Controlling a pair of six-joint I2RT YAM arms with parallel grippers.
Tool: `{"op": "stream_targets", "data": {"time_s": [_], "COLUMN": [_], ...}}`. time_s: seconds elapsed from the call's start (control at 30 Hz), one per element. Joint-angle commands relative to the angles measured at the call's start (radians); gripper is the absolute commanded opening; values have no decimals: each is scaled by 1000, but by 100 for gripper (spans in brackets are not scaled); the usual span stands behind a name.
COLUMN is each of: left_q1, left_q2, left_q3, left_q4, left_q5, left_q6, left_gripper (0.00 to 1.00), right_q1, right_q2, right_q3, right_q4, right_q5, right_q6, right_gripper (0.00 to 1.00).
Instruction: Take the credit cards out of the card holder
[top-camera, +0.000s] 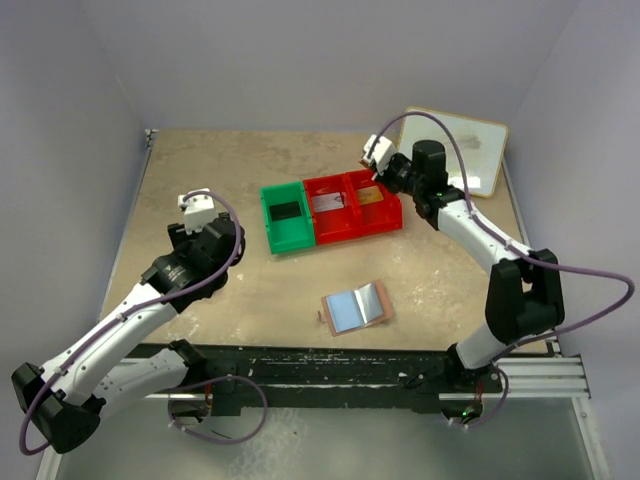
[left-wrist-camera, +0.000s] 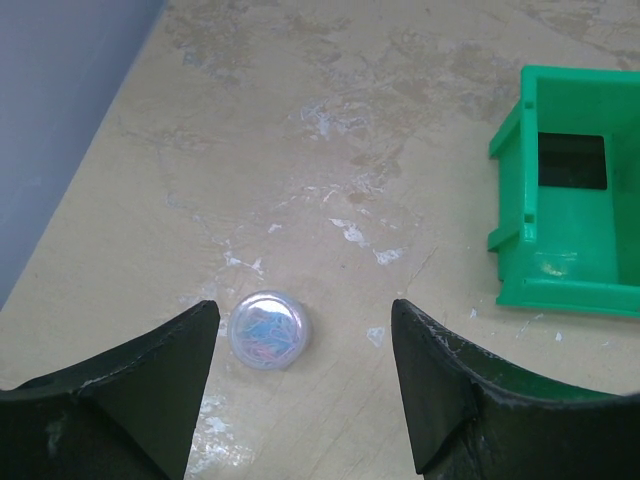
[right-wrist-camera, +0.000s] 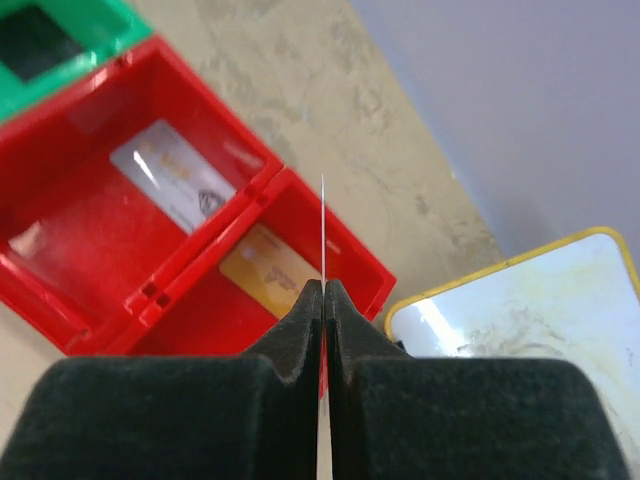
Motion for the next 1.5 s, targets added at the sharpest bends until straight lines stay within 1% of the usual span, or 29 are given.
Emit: {"op": "stream_targets", "data": {"time_s": [0.0,0.1,0.3,0.37,0.43,0.57,0.67,0.8,0.93,1.07,1.27,1.47], "left_q1": [6,6,6,5,5,5,5,5,5,5,5,6], "left_q2": [-8,-6,-13,-14,-13,-14,-17,-17,-16,-18,-14,-10], "left_q3": [6,5,3,1,1,0,1,-1,0,-1,-3,-2], "left_q4": [38,39,45,49,51,51,54,54,53,54,56,59], "left_q5": [-17,-10,-2,5,8,9,11,11,10,15,25,29], "left_q6": [24,27,30,33,36,37,38,39,39,42,48,50], "left_gripper": [67,67,67,67,66,66,66,66,66,66,66,66], "right_q1": [-2,-2,-2,-2,-3,-2,-3,-2,-3,-2,-2,-2], "right_q2": [54,114,199,222,247,296,323,368,383,405,440,480], "right_q3": [51,72,82,112,133,159,167,194,202,206,230,259], "right_q4": [-127,-157,-104,-140,-150,-135,-90,-77,-61,-66,-48,-93], "right_q5": [-12,42,18,18,5,28,33,38,39,22,55,28], "right_q6": [-290,-364,-425,-451,-448,-476,-478,-505,-526,-551,-579,-586], "right_gripper": [0,0,0,0,0,0,0,0,0,0,1,3]}}
